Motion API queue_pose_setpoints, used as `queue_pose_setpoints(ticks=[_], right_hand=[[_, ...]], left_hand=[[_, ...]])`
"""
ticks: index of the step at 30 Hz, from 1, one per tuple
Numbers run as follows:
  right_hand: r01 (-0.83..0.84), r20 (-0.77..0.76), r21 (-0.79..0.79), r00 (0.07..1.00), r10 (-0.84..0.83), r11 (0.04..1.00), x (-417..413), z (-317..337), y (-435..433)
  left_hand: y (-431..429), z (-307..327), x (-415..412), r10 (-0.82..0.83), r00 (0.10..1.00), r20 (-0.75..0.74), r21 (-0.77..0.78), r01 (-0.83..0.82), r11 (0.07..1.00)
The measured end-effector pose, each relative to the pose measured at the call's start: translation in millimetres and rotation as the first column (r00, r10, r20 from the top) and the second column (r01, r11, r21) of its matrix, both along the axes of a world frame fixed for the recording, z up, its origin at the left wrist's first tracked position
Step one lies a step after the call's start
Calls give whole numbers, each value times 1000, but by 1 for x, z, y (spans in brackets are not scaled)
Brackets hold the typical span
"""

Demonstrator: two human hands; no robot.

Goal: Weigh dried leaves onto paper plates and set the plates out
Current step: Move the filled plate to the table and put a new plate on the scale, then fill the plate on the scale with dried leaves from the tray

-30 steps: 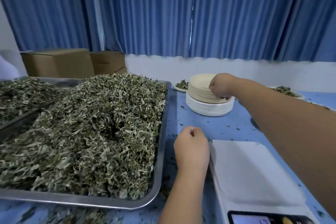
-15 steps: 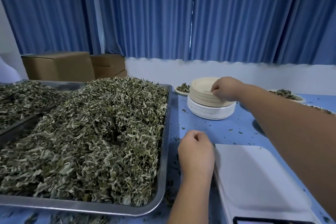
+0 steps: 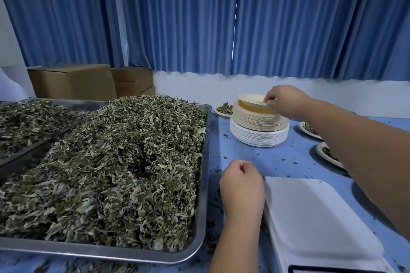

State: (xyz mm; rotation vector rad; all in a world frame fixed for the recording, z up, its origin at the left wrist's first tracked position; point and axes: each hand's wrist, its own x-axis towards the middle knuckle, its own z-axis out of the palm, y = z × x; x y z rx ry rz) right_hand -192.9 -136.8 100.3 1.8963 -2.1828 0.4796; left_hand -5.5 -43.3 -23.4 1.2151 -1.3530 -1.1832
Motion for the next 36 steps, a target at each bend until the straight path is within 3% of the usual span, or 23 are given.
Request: queue_pose_setpoints(ticks=[6,12,22,32,36], right_hand=[[-82,22,-124,996,86,989,13,0,27],[-289,-24,-212,957,290,934,42,-26,122],[-319,132,-102,934,331,942,47,-72,250],[-348,80,53,936,343,936,40,-76,276],[-360,131,20,926,354,933,36,-75,280]], left_hand=[[-4,1,1,4,1000,16,-28,-3,1000],[-1,2,7,20,999,-36,-30,-21,999],[5,6,15,104,981,-164,18,-103,995],[13,8,18,113,986,-124,-37,-119,992],[21,12,17,103,987,-122,-79,-113,990]])
